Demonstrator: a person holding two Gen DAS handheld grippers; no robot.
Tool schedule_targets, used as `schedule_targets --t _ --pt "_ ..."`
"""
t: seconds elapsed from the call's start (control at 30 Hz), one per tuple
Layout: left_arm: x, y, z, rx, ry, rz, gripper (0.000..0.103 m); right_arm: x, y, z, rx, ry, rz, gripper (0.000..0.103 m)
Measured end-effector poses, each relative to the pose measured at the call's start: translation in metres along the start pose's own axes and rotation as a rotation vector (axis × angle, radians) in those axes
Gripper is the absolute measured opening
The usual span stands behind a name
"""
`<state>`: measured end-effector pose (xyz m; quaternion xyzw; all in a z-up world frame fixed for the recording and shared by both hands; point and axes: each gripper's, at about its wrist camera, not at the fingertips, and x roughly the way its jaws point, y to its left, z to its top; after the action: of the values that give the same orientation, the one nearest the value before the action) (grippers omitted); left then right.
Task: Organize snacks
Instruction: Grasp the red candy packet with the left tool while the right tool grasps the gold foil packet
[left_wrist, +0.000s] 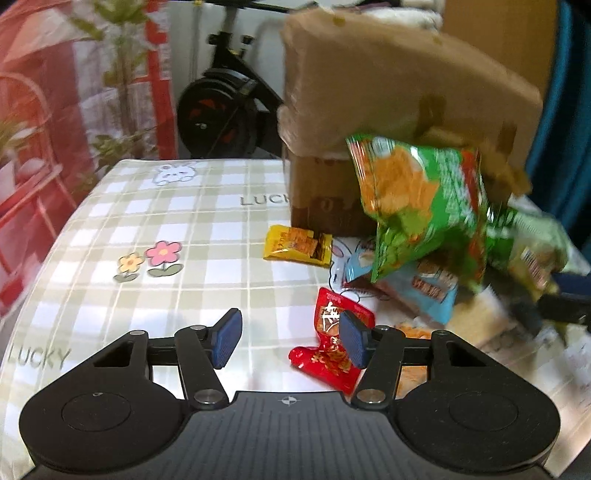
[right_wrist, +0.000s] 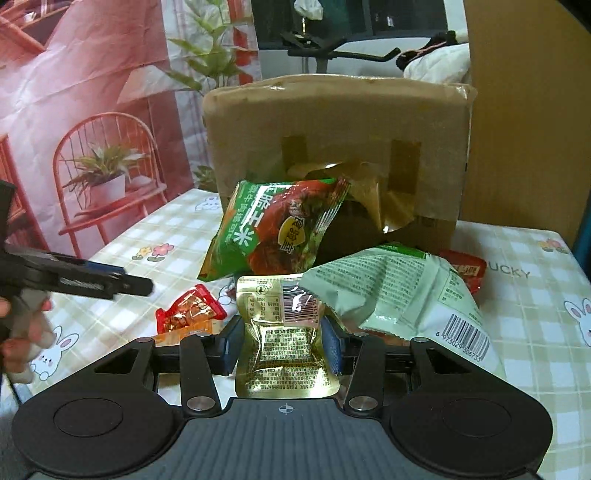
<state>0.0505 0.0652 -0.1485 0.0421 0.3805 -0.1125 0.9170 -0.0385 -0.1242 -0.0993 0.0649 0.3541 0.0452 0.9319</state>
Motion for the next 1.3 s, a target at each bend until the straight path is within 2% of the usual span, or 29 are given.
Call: schedule_targets --t 0.27,0.4,0.53,0.7,1.07,1.3 --pt "0.029 -0.015 -0.012 0.070 0.065 -0.115 0.062 0.008 -0.005 -0.003 0.011 0.025 -0.007 0.042" --pt "0.037 -0.023 -0.017 0.096 0.091 -0.094 0.062 0.014 -0.007 -0.004 0.018 0.035 -0.003 0.042" --pt "0.038 -0.027 -0.020 0.114 0.073 -0.062 0.062 0.017 -0.006 -0.004 0.023 0.038 0.006 0.042" --pt "0.035 -0.019 -0.016 0.056 0.072 -0.056 0.044 0.020 -0.009 -0.006 0.029 0.047 0.013 0.042" --pt "0.046 -0.013 -0.003 -0.026 0.088 -0.085 0.050 0.019 -0.012 -0.007 0.041 0.045 0.024 0.042" --pt "0.053 -0.021 -0.001 0.043 0.080 -0.073 0.059 0.025 -0.017 -0.007 0.055 0.051 0.031 0.042"
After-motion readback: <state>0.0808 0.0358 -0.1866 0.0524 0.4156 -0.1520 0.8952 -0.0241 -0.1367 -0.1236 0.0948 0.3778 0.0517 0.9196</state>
